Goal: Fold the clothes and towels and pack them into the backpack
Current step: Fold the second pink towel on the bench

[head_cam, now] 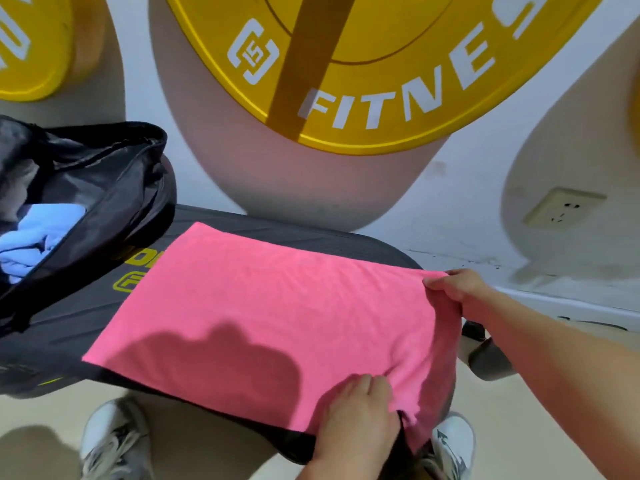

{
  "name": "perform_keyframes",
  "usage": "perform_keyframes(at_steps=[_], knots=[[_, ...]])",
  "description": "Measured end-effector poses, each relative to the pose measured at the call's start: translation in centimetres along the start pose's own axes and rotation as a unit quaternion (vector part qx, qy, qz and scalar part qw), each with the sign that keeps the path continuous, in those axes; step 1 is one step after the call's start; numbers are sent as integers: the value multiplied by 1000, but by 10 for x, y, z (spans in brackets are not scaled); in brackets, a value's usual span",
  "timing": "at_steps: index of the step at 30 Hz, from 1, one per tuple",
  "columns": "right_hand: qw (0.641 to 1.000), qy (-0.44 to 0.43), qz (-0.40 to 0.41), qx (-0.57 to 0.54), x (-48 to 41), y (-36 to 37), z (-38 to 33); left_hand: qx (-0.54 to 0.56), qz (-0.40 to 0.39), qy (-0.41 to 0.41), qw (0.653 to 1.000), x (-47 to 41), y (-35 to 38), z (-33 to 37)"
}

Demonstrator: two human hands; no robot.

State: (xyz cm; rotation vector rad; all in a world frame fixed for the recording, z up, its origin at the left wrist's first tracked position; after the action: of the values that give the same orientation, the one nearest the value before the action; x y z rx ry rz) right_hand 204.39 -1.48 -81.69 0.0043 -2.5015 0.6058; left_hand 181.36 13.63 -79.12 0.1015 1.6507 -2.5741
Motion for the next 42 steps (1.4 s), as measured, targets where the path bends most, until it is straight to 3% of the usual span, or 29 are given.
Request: perform_keyframes(at_steps=[2,4,6,8,10,13,15,18,21,23,25,30,34,37,39,42], knots=[[999,2,-23,27,2,-4,-15,123,19,-92,988,5,-4,-30],[997,-9,-27,68,4,-8,-31,212,13,-215,953,12,-2,-57],[995,-18,-46,82,9,-4,-46,211,5,-247,946,13,-5,-66],[994,-29,-59,92,12,4,-56,109,15,-219,970,8,-26,-59],[992,-48,-64,101,15,15,-65,-7,65,-115,991,1,-45,-37],[991,-47,-107,62,19,36,-71,-121,9,59,991,5,-28,20],[986,-21,-163,6,24,50,-71,-173,-41,67,982,5,-5,36],[966,20,-246,-72,37,64,-75,-175,-129,5,976,-5,17,31],[952,23,-278,-122,42,71,-84,-81,-88,-26,992,-15,-4,26],[945,16,-286,-157,45,76,-91,71,-64,-128,987,-14,-18,-3],[945,1,-282,-166,49,82,-101,213,-38,-205,955,-10,-29,-32],[957,-62,-232,-160,62,115,-133,381,22,-286,879,1,-82,-92],[954,-118,-224,-158,80,159,-159,387,135,-320,854,21,-122,-143],[941,-163,-267,-130,101,200,-179,387,179,-340,838,39,-143,-180],[935,-205,-283,-60,112,226,-189,360,175,-360,842,52,-151,-204],[909,-348,-197,117,118,257,-210,334,166,-395,840,70,-158,-236]])
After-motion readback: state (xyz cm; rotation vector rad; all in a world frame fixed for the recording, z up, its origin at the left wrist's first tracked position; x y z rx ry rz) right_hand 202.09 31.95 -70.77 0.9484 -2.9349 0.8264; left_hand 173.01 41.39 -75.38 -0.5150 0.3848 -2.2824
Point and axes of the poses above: each hand's wrist, its own x-axis away from the middle knuckle, its own y-axis out of the palm, z = x × y, the point moved 8 cm from there along -x, towards the middle knuckle, and after that the axes turned 8 degrees about -x, right-handed, at the moved point
